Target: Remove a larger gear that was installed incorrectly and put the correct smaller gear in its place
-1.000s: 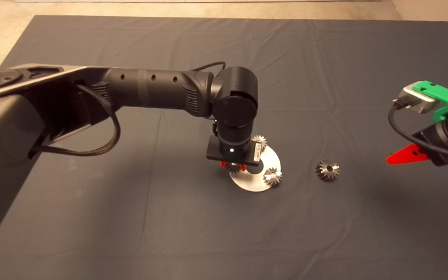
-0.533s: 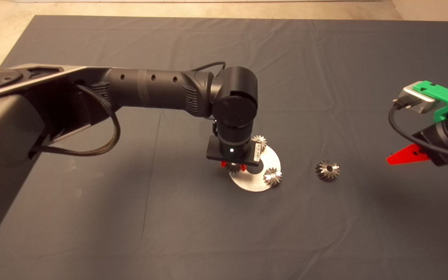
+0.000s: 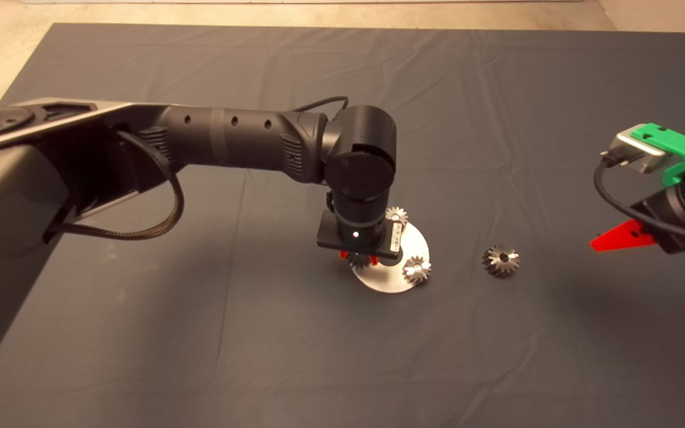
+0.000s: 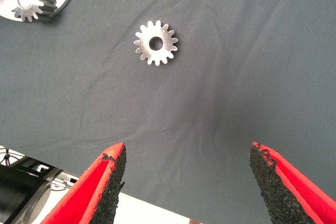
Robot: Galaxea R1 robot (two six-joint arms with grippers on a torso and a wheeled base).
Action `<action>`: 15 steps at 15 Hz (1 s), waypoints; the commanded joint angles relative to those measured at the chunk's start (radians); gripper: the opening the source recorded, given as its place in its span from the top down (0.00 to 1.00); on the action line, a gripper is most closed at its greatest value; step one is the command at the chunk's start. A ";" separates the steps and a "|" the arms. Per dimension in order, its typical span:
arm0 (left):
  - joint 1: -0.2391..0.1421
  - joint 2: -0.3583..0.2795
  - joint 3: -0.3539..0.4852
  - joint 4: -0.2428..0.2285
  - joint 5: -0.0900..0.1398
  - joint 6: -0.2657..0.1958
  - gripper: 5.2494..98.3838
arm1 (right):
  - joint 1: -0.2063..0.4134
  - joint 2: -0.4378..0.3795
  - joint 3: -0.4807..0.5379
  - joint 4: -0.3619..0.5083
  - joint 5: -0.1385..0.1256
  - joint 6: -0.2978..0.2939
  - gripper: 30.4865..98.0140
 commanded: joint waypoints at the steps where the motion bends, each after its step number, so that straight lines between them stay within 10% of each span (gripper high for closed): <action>1: -0.013 0.000 0.022 0.004 0.015 -0.008 0.76 | 0.018 0.000 0.004 0.033 -0.001 -0.004 0.52; 15: -0.013 0.002 0.017 0.076 0.019 -0.008 0.76 | 0.018 0.002 0.004 0.034 -0.001 -0.004 0.52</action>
